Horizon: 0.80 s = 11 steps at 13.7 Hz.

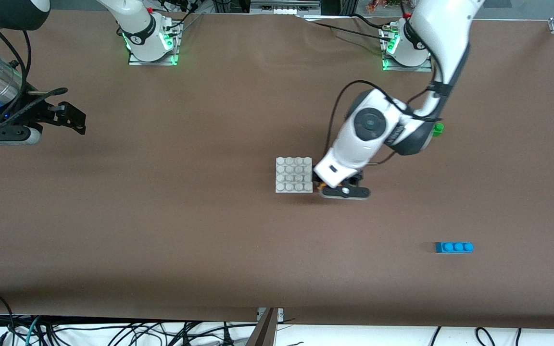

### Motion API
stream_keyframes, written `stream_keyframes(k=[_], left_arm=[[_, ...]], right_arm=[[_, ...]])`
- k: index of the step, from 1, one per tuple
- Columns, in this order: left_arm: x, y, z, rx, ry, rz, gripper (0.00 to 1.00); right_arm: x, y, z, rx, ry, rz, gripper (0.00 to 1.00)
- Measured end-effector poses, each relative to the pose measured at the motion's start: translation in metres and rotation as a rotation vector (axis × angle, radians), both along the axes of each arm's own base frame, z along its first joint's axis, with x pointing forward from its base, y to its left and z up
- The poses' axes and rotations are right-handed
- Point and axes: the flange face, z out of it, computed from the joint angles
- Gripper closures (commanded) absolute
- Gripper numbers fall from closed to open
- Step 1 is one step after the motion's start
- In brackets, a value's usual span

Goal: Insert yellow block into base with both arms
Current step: 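Carry the yellow block with the left gripper onto the white base plate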

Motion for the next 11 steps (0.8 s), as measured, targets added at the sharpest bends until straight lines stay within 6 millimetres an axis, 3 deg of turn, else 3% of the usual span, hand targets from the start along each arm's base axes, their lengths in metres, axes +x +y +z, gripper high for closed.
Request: stream_keyframes(k=[2, 4, 7, 11], left_arm=[[-0.024, -0.042, -0.025, 0.007, 0.030, -0.014, 0.74], [-0.043, -0.067, -0.049, 0.021, 0.059, -0.029, 0.74], [-0.052, -0.075, -0.069, 0.040, 0.079, -0.047, 0.74], [-0.049, -0.069, -0.081, 0.087, 0.056, -0.076, 0.74]], right_arm=[[0.000, 0.000, 0.000, 0.000, 0.000, 0.000, 0.00], [0.000, 0.000, 0.000, 0.000, 0.000, 0.000, 0.00], [0.000, 0.000, 0.000, 0.000, -0.001, 0.000, 0.00], [0.001, 0.000, -0.002, 0.000, 0.002, -0.001, 0.00]])
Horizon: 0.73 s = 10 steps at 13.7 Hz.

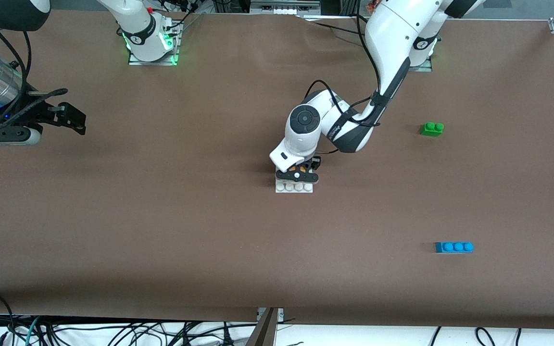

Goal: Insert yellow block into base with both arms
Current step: 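Carry the yellow block with the left gripper onto the white base plate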

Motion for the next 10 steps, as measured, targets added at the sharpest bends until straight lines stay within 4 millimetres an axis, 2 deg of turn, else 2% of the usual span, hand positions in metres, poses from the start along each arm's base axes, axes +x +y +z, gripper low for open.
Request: stream_keyframes(k=[3, 10], left_arm=[[-0.003, -0.001, -0.011, 0.011, 0.011, -0.001, 0.74], [-0.009, -0.010, -0.012, 0.011, 0.007, 0.001, 0.74]], right_arm=[[0.001, 0.000, -0.001, 0.000, 0.002, -0.001, 0.00], [0.001, 0.000, -0.002, 0.000, 0.003, -0.001, 0.00]])
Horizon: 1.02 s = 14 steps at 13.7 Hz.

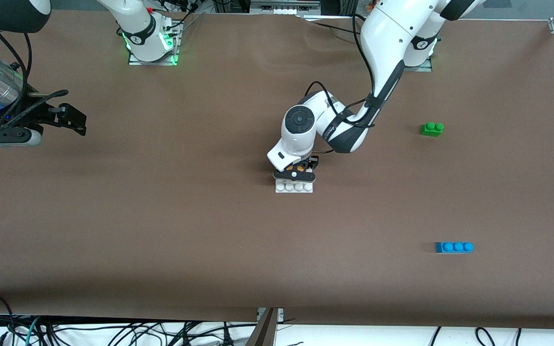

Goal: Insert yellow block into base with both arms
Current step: 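Carry the yellow block with the left gripper onto the white base plate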

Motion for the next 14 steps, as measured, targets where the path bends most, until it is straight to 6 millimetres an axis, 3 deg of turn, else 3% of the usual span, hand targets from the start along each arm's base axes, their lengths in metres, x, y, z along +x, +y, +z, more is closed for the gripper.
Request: stream_keyframes(k=[9, 10, 11, 12, 14], left_arm=[[-0.001, -0.002, -0.011, 0.004, 0.008, 0.040, 0.74], [-0.001, -0.002, -0.011, 0.004, 0.008, 0.042, 0.57], [-0.001, -0.002, -0.011, 0.004, 0.008, 0.044, 0.05], [-0.001, -0.002, -0.011, 0.004, 0.008, 0.046, 0.00], [0.000, -0.002, -0.011, -0.002, 0.003, 0.052, 0.00]], right_arm=[[0.000, 0.000, 0.000, 0.000, 0.000, 0.000, 0.00], [0.000, 0.000, 0.000, 0.000, 0.000, 0.000, 0.00], [0.000, 0.000, 0.000, 0.000, 0.000, 0.000, 0.00], [0.000, 0.000, 0.000, 0.000, 0.000, 0.000, 0.00], [0.000, 0.000, 0.000, 0.000, 0.000, 0.000, 0.00]])
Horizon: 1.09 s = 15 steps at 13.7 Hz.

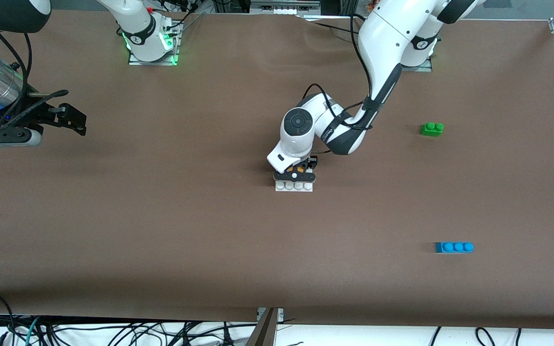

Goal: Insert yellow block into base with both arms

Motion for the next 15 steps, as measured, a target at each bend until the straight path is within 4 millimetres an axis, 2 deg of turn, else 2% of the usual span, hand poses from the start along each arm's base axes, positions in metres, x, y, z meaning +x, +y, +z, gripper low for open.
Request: stream_keyframes(k=[2, 4, 6, 8, 10, 12, 15], left_arm=[[0.002, -0.001, 0.002, -0.009, -0.009, 0.008, 0.00], [0.008, -0.002, 0.015, -0.021, -0.027, 0.018, 0.00], [0.017, 0.003, 0.046, -0.007, -0.033, 0.032, 0.00], [0.031, 0.025, 0.098, 0.027, -0.033, 0.066, 0.00], [0.048, 0.066, 0.159, 0.059, -0.034, 0.100, 0.00], [0.062, 0.120, 0.216, 0.089, -0.031, 0.083, 0.00], [0.079, 0.212, 0.279, 0.090, -0.005, 0.099, 0.00]], right_arm=[[0.000, 0.000, 0.000, 0.000, 0.000, 0.000, 0.00], [0.000, 0.000, 0.000, 0.000, 0.000, 0.000, 0.00], [0.000, 0.000, 0.000, 0.000, -0.001, 0.000, 0.00], [0.000, 0.000, 0.000, 0.000, -0.001, 0.000, 0.00], [0.000, 0.000, 0.000, 0.000, -0.001, 0.000, 0.00], [0.000, 0.000, 0.000, 0.000, -0.001, 0.001, 0.00], [0.000, 0.000, 0.000, 0.000, -0.001, 0.001, 0.00]])
